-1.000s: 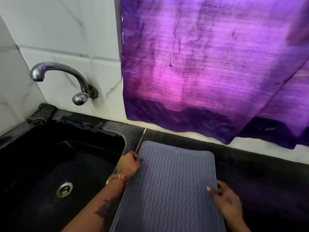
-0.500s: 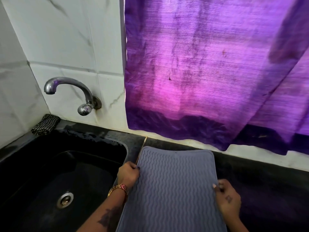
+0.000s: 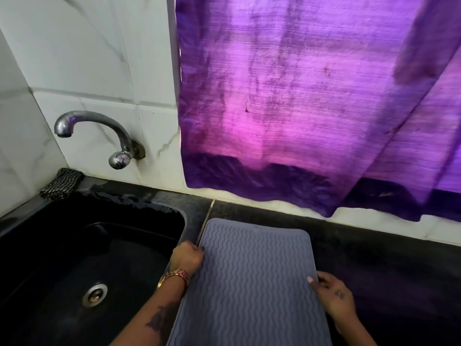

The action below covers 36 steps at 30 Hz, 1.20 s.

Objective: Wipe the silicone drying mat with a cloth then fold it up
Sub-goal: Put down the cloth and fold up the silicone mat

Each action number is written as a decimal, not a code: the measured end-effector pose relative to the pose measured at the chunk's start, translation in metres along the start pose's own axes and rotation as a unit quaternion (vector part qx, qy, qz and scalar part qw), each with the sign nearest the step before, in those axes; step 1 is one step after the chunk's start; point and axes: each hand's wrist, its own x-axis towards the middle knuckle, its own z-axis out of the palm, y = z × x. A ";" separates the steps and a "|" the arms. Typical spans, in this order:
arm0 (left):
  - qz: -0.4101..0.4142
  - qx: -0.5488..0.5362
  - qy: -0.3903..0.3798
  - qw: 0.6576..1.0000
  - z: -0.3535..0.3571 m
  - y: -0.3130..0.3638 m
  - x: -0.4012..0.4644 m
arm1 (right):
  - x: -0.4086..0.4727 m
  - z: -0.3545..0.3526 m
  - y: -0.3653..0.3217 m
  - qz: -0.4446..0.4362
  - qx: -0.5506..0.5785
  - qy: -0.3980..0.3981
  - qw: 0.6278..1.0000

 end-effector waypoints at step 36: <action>0.096 -0.078 -0.258 0.958 -0.058 -0.075 -0.097 | -0.151 -0.032 -0.012 0.022 0.189 -0.058 0.980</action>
